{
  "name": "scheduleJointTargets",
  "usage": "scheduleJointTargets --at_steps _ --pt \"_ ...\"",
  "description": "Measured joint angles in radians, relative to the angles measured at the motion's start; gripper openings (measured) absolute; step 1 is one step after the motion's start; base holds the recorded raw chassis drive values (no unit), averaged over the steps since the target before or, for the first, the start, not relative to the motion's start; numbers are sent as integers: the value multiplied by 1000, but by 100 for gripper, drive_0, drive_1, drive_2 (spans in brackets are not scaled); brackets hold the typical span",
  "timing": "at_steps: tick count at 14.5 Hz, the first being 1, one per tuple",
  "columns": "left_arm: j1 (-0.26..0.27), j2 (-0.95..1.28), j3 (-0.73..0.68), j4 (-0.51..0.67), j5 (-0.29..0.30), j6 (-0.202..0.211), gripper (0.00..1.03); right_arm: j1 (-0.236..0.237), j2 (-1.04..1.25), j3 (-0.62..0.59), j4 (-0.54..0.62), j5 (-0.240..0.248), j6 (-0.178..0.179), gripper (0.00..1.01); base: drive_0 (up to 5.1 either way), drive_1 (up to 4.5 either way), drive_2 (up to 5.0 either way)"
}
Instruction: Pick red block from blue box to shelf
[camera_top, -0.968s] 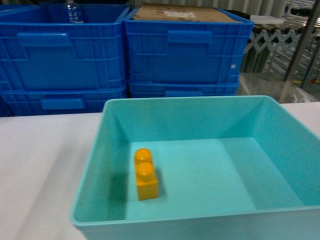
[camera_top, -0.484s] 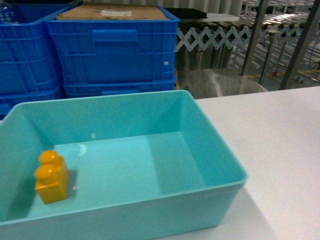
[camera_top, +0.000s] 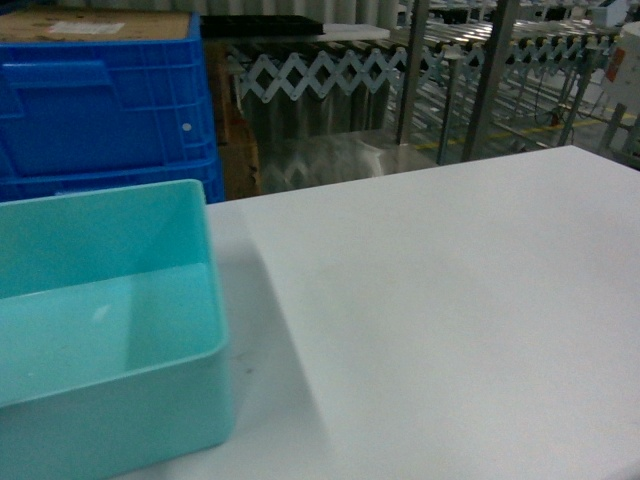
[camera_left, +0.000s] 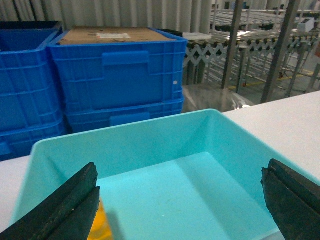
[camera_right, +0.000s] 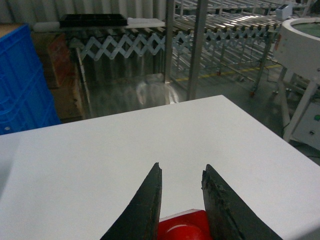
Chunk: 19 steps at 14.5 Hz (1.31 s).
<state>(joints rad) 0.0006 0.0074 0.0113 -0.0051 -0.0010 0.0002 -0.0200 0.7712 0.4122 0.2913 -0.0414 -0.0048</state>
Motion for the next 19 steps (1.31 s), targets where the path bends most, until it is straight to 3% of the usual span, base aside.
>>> scheduleJointTargets --at_steps 12,19 --pt "-1 0 0 0 0 0 98 0 0 0 0 0 0 20 248 -350 -350" --pt "-1 0 0 0 1 0 98 -1 0 0 -1 0 0 20 240 -226 -477"
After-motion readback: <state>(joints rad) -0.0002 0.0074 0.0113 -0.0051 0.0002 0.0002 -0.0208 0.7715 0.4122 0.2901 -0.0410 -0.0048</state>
